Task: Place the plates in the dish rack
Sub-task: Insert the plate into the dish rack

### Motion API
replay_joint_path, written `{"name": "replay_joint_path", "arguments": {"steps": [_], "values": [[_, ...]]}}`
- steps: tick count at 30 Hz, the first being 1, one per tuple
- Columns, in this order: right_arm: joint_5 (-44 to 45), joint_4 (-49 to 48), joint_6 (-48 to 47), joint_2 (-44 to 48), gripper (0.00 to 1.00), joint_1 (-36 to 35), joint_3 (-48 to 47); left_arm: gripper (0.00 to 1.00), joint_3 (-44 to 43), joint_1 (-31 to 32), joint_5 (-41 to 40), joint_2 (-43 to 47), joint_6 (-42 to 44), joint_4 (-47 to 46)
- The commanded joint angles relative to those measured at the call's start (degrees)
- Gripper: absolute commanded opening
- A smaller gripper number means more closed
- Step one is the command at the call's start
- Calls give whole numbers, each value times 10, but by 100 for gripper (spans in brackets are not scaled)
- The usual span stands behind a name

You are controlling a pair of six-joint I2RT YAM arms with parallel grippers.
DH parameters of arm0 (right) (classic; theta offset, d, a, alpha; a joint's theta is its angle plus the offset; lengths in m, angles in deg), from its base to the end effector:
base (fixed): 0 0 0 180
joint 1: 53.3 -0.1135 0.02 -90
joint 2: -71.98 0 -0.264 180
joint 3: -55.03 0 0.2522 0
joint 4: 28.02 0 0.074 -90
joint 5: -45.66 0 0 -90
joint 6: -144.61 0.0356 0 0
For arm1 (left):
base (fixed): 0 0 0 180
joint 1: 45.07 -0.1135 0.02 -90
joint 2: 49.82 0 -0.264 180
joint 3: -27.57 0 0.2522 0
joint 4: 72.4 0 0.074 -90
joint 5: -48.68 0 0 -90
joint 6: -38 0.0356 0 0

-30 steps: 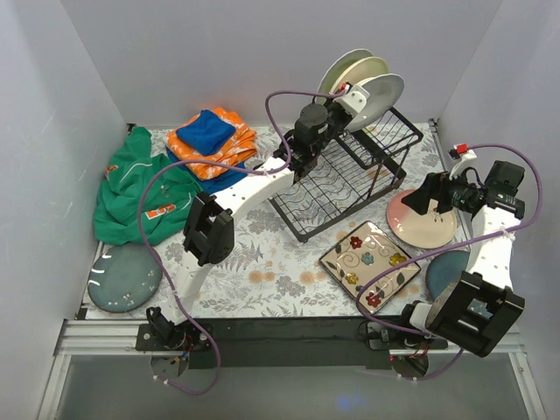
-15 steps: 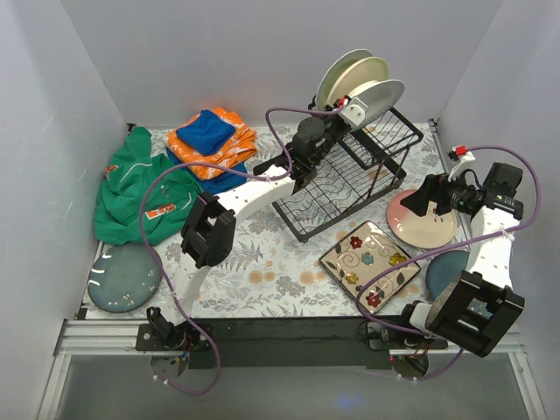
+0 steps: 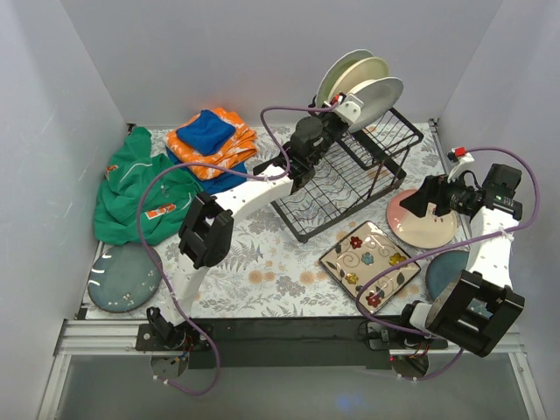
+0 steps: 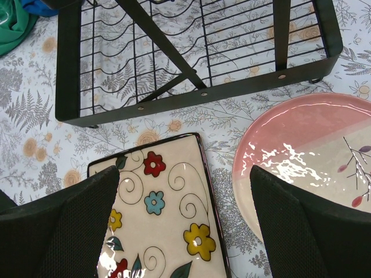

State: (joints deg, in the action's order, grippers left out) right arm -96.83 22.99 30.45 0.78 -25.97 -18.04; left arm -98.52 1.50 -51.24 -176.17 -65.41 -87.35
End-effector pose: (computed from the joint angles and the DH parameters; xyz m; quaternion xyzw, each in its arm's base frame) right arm 0.2347 -0.0895 0.2993 -0.1311 0.8444 0.2373 0.4620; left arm 0.3717 -0.3837 0.3526 0.1081 0.6028 -0.3485 0.7095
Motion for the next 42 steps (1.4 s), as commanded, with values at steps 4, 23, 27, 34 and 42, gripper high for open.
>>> {"name": "replay_joint_path", "arguments": {"steps": [4, 23, 27, 34, 42], "values": [[-11, -6, -4, 2, 98, -1, 2, 0, 37, 13, 24, 112, -27, -74], [-6, -5, -10, -7, 98, -1, 13, 0, 103, 4, 27, 112, -42, -221], [-6, -6, -11, -9, 98, -1, 15, 0, 116, -1, 26, 119, -55, -230], [-5, -5, -11, -9, 98, -1, 17, 0, 120, -3, 15, 118, -61, -249], [-5, -6, -12, -10, 98, -1, 19, 0, 135, -3, 10, 122, -65, -273]]}}
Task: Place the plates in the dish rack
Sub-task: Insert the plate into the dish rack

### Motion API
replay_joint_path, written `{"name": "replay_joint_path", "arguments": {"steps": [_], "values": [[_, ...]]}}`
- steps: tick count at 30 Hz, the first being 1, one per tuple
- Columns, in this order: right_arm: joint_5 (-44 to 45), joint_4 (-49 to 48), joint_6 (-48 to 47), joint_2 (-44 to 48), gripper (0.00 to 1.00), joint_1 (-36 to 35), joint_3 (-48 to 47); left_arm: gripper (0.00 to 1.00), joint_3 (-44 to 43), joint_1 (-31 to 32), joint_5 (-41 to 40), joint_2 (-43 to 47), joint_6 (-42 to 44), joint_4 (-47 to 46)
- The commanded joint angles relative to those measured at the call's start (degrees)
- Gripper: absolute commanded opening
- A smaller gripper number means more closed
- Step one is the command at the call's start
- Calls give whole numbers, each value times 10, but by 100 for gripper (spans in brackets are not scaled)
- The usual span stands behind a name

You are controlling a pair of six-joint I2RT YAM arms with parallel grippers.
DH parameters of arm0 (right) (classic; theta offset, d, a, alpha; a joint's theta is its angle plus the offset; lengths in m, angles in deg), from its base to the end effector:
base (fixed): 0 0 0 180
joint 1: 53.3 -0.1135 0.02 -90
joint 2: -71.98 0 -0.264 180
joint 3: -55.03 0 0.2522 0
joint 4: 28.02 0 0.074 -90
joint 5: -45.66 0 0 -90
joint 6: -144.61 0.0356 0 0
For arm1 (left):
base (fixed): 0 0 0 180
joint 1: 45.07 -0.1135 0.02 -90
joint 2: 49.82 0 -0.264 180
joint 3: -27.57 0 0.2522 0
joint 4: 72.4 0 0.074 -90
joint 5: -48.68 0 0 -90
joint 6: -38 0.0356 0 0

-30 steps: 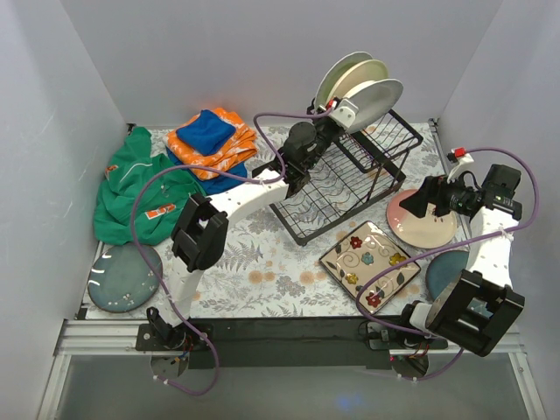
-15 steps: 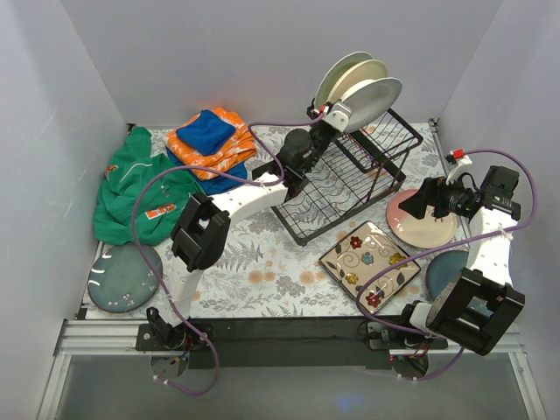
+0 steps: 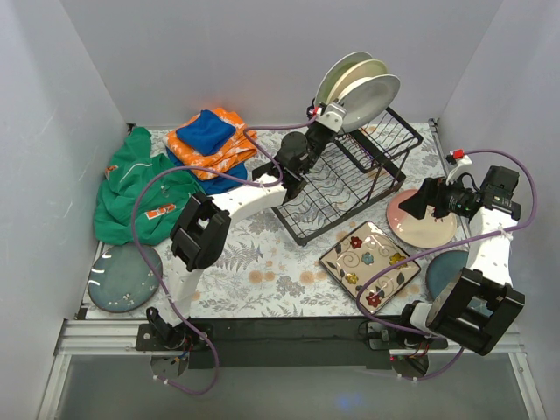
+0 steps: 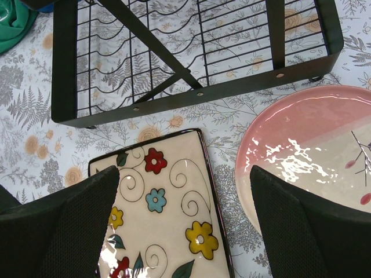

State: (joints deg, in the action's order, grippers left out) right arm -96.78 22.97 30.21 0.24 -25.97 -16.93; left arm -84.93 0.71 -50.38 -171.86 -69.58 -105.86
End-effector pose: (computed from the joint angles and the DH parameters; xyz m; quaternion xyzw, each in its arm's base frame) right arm 0.2351 -0.0897 0.2910 -0.1267 0.8486 0.2431 0.4525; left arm 0.3587 -0.3605 0.3397 0.0682 0.5433 -0.4022 0.7338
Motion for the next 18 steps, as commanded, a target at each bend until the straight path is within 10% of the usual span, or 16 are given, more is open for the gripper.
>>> {"name": "replay_joint_path", "arguments": {"steps": [1, 18], "values": [[-6, -5, -11, -5, 98, -1, 8, 0, -1, 4, 2, 79, -25, -90], [-9, -6, -9, -9, 98, -1, 11, 0, -23, 4, -9, 56, -16, -85]]}}
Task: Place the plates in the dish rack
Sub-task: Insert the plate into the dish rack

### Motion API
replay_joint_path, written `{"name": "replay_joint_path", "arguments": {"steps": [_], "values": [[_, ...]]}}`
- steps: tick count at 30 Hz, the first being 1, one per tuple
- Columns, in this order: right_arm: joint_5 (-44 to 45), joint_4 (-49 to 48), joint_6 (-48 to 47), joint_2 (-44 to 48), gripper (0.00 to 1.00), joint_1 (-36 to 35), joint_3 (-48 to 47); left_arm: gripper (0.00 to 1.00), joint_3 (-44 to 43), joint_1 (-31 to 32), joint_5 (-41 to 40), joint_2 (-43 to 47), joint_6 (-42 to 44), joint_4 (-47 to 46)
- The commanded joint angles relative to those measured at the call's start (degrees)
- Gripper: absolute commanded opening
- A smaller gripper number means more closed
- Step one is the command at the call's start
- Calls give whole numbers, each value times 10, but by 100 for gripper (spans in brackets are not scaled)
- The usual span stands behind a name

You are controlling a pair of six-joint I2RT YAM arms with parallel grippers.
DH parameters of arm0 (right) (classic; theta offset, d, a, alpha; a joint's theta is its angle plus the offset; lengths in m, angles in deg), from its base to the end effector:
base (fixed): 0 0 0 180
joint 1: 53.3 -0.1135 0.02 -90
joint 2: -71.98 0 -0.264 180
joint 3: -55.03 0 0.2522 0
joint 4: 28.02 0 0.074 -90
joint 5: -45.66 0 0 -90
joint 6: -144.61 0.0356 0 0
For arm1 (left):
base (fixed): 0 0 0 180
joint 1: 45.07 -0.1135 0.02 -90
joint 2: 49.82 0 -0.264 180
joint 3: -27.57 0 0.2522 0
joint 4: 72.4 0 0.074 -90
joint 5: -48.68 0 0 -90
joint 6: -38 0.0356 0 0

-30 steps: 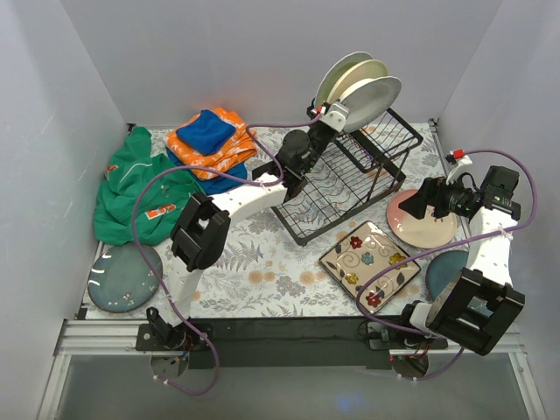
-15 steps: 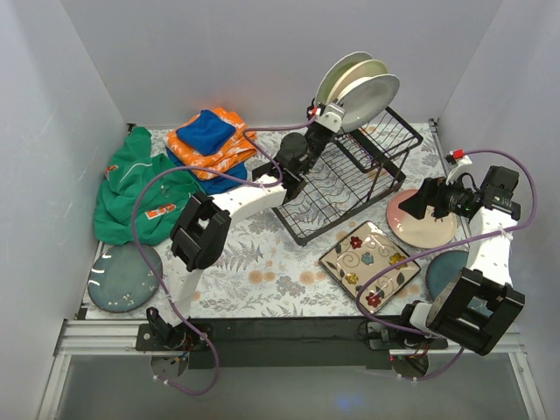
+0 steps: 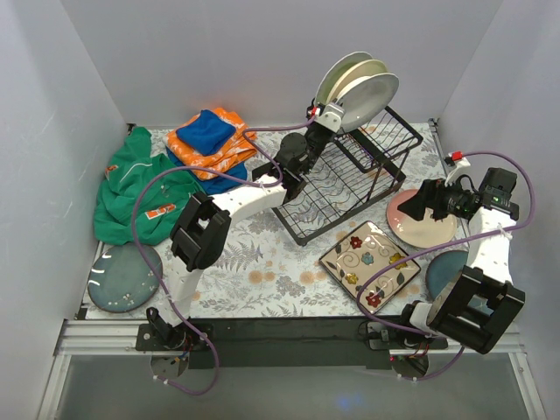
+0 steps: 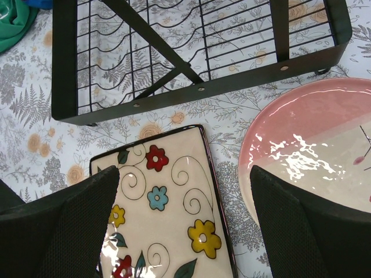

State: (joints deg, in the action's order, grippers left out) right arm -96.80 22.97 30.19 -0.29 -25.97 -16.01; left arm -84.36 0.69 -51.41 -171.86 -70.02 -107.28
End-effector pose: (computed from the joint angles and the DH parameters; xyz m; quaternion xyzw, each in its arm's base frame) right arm 0.2354 -0.0899 0.2839 -0.1215 0.8521 0.2495 0.4438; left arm 0.3584 -0.3591 0.3387 0.0568 0.5390 -0.4030 0.7374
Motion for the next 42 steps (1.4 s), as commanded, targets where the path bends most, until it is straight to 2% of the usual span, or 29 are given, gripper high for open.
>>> {"name": "replay_joint_path", "arguments": {"steps": [1, 19, 31, 42], "values": [[-10, -6, -9, -3, 98, -1, 1, 0, -35, 5, 1, 53, -11, -68], [-11, -5, -11, -2, 99, -1, 1, 0, -91, 11, -16, -11, 28, -76], [11, 3, -26, -3, 98, -3, -33, 0, -87, 12, -33, 0, 22, -108], [82, 39, -41, -6, 98, -8, -179, 0, -88, 13, -49, -1, 28, -116]]}}
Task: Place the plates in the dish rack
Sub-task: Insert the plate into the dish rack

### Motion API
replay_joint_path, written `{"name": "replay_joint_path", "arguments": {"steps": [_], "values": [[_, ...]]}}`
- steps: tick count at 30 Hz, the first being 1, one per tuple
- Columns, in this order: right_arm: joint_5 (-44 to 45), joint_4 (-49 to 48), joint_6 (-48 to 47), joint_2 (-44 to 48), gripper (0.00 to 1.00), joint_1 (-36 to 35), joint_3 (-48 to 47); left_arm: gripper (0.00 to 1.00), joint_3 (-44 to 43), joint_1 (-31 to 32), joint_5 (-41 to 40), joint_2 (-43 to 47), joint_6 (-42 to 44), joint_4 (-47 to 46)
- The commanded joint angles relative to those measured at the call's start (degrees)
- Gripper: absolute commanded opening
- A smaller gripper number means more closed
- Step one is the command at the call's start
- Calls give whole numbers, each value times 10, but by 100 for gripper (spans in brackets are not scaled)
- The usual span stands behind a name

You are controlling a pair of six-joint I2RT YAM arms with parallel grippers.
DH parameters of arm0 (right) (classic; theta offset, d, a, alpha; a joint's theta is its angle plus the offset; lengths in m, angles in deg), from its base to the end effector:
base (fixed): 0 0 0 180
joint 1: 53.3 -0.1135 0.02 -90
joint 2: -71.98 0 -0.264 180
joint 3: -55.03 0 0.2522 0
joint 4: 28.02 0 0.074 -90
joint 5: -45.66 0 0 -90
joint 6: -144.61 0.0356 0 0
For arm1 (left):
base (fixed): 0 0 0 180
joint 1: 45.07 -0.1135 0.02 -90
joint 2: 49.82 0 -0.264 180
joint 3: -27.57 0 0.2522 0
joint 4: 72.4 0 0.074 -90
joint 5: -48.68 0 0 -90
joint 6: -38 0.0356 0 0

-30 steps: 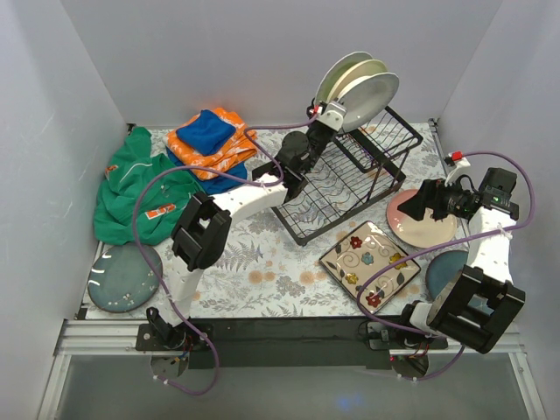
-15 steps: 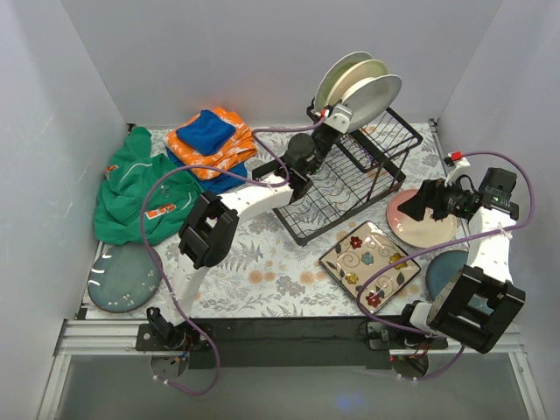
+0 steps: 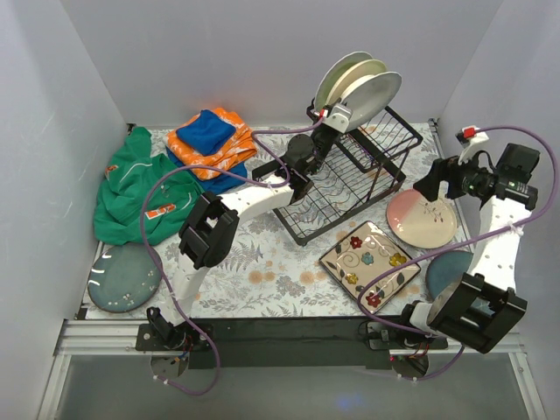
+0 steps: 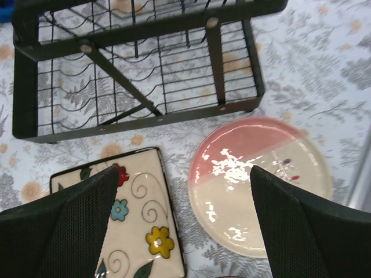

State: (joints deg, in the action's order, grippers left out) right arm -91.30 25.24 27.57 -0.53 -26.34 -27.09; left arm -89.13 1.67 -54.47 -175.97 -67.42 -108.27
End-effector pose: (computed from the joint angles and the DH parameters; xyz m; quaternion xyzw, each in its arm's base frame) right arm 0.2439 -0.0949 0.3395 -0.1574 0.8431 0.1625 0.4879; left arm 0.3635 -0.3745 0.3336 0.0476 0.5302 -0.3842 0.7543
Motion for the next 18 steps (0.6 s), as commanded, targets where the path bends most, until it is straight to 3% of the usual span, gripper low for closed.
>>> {"name": "replay_joint_path", "arguments": {"steps": [1, 7, 11, 14, 17, 18], "values": [[34, 23, -16, -4, 98, -6, -77, 0, -41, 3, -20, 39, 2, -107], [49, 37, -24, -12, 98, -23, -142, 0, -42, 3, -24, 40, 3, -113], [82, 34, -7, -51, 92, -88, -208, 0, -39, 3, -28, 39, 6, -116], [99, 20, 28, -96, 80, -132, -265, 0, -37, 3, -33, 38, 10, -120], [113, -28, 78, -140, 59, -160, -303, 0, -38, 3, -37, 37, 14, -123], [120, -63, 93, -158, 45, -164, -309, 0, -39, 3, -37, 35, 15, -124]]}}
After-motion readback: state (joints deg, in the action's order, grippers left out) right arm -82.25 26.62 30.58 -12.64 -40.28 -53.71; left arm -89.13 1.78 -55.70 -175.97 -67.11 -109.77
